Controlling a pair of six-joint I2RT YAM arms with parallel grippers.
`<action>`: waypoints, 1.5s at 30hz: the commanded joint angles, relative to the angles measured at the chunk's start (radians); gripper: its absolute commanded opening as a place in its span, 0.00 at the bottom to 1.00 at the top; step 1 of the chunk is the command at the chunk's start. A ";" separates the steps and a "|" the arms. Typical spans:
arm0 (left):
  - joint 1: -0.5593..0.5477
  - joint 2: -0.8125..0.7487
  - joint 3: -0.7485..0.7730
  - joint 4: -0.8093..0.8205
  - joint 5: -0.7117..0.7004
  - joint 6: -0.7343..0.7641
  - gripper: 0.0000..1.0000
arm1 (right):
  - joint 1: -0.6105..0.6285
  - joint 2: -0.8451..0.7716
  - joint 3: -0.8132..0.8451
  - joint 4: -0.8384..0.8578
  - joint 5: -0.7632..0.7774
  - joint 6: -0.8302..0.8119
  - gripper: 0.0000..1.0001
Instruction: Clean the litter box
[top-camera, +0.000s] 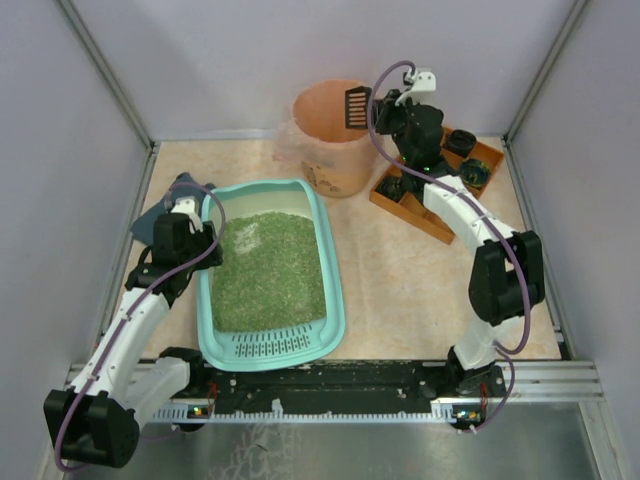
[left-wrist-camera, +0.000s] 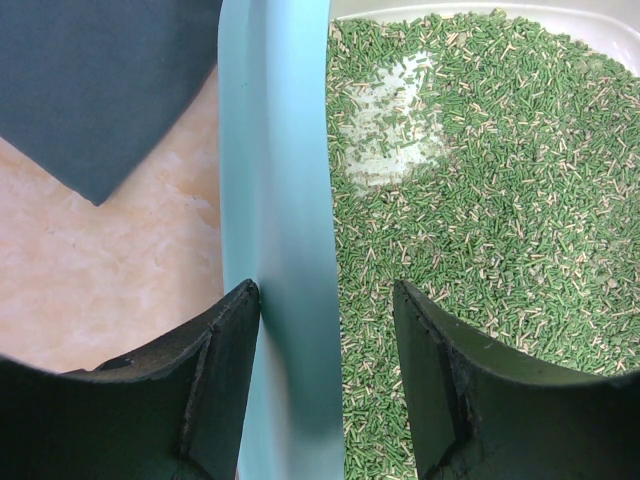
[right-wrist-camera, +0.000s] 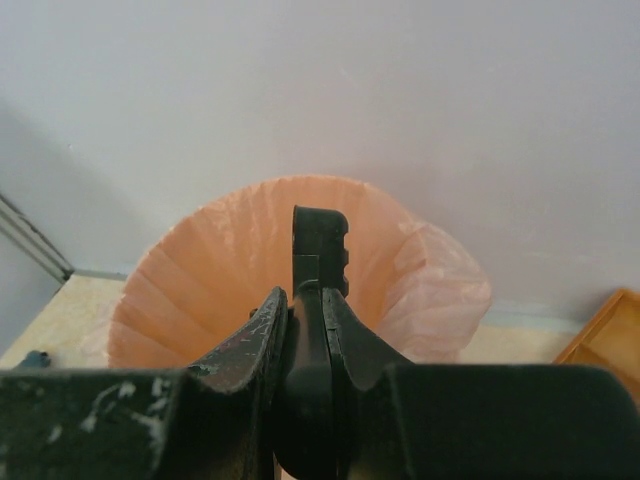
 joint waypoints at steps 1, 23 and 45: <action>-0.004 -0.005 0.007 0.013 0.008 -0.008 0.61 | 0.009 -0.026 0.014 0.137 -0.035 -0.171 0.00; -0.004 -0.007 0.007 0.013 0.004 -0.008 0.61 | 0.168 -0.121 -0.039 0.197 -0.024 -0.820 0.00; -0.005 -0.014 0.005 0.015 0.011 -0.008 0.61 | 0.181 -0.432 -0.188 0.118 -0.205 0.331 0.00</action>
